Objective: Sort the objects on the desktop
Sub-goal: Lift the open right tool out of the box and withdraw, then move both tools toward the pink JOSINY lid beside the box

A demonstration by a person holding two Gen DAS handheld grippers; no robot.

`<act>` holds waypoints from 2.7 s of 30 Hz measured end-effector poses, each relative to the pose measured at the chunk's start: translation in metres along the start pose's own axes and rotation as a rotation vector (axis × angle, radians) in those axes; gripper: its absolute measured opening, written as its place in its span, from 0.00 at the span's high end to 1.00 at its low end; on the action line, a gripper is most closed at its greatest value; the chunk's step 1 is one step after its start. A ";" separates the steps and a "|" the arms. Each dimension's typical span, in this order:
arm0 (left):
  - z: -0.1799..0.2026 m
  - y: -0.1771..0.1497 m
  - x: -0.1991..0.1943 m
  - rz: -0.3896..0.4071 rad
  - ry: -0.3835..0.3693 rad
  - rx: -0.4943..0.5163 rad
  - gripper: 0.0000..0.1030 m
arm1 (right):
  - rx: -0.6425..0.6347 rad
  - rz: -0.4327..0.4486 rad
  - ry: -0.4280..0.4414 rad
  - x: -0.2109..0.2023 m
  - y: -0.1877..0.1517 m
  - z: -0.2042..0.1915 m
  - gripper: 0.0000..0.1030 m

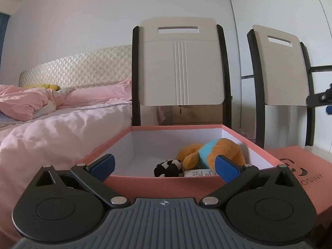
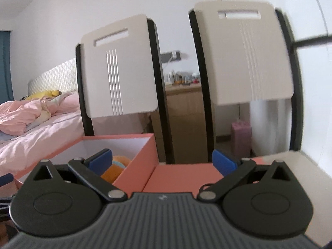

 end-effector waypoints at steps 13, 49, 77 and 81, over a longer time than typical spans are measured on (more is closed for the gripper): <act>0.006 -0.003 0.000 -0.004 0.002 0.000 0.00 | -0.058 0.040 -0.004 -0.040 -0.018 0.002 0.00; 0.058 -0.018 -0.021 0.082 -0.027 0.001 0.00 | 0.029 0.089 -0.011 -0.058 -0.042 0.056 0.00; 0.136 -0.077 -0.012 -0.183 -0.250 -0.045 0.00 | 0.023 -0.195 -0.073 -0.070 -0.112 0.155 0.00; 0.139 -0.078 -0.014 -0.186 -0.259 -0.047 0.00 | 0.069 -0.219 -0.060 -0.064 -0.117 0.159 0.00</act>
Point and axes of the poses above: each gripper's, at about its wrist camera, not at the fingertips, and x roughly the way its jaws point, z to its right, y to its top, the point moved 5 cm from there along x, roughly the way its jaws point, and after that the axes turned 7 degrees about z, right-handed, at the moved point
